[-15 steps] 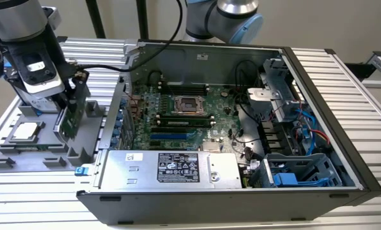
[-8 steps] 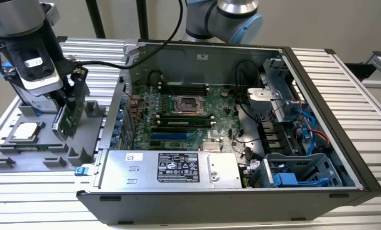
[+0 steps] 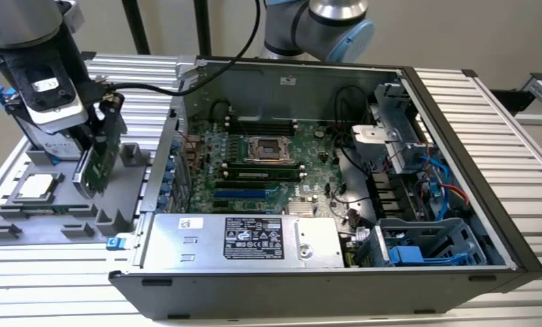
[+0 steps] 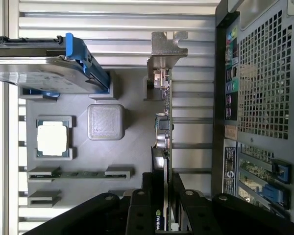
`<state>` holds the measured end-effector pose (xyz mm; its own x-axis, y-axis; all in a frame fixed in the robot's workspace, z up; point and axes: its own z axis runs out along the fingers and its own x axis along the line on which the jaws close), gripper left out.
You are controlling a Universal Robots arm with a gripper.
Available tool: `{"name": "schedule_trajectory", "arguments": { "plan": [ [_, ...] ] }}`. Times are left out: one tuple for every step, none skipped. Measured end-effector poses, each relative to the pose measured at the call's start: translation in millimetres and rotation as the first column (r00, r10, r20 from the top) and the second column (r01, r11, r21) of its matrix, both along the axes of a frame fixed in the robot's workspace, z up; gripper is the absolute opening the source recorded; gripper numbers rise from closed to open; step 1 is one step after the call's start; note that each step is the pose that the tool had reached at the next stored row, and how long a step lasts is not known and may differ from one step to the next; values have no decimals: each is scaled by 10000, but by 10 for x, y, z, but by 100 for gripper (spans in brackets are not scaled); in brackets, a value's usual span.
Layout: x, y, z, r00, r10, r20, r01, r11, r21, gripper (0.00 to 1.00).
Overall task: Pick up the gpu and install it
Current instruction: 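Pick up the gpu and move the gpu toward the slot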
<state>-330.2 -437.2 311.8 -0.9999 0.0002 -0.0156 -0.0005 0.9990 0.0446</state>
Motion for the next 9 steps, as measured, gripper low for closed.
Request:
{"name": "schedule_trajectory", "arguments": {
  "plan": [
    [0,0,5,10000,0,-1,0,10000,0,0],
    [0,0,10,10000,0,0,0,10000,-1,0],
    [0,0,14,10000,0,0,0,10000,0,0],
    [0,0,19,10000,0,0,0,10000,0,0],
    [0,0,23,10000,-1,0,1,10000,0,0],
    [-1,0,28,10000,-1,0,1,10000,0,0],
    [0,0,33,10000,-1,0,1,10000,0,0],
    [0,0,38,10000,0,0,0,10000,0,0],
    [0,0,42,10000,-1,0,1,10000,0,0]
  ]
}}
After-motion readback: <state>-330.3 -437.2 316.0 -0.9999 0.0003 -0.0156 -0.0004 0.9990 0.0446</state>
